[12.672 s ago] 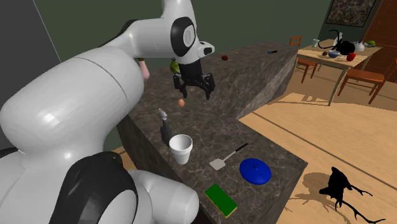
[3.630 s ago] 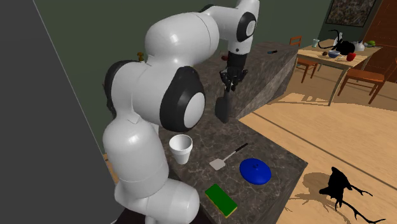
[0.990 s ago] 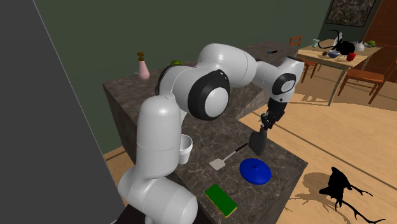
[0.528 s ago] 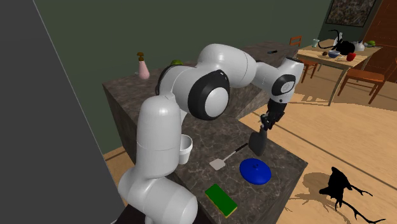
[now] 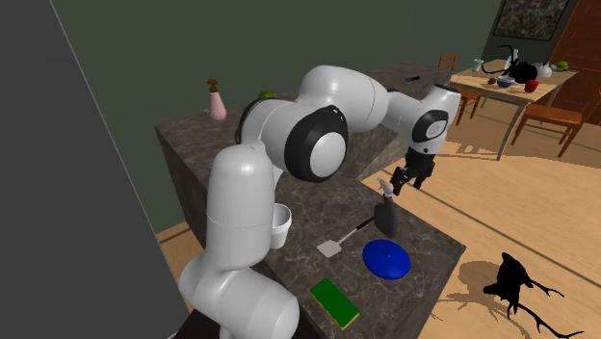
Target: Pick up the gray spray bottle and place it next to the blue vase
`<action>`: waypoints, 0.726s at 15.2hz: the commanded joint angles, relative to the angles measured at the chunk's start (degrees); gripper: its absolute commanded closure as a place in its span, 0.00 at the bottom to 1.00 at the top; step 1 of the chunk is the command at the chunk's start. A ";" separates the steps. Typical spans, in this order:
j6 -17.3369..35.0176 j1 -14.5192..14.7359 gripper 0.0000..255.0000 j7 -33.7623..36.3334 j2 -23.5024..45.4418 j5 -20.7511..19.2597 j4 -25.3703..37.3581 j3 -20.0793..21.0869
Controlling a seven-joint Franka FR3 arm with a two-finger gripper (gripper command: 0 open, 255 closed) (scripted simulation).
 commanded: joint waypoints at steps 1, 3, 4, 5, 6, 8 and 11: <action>-2.73 -0.15 0.00 0.17 -0.60 -0.39 2.19 -0.21; -6.05 -0.36 0.00 0.40 -0.90 -0.67 5.24 -0.39; -6.05 -0.36 0.00 0.40 -0.90 -0.67 5.24 -0.39; -6.04 -0.36 0.00 0.40 -0.91 -0.68 5.23 -0.39; -6.05 -0.36 0.00 0.40 -0.91 -0.67 5.24 -0.39; -6.05 -0.36 0.00 0.40 -0.90 -0.67 5.24 -0.39; -6.05 -0.36 0.00 0.40 -0.90 -0.67 5.24 -0.39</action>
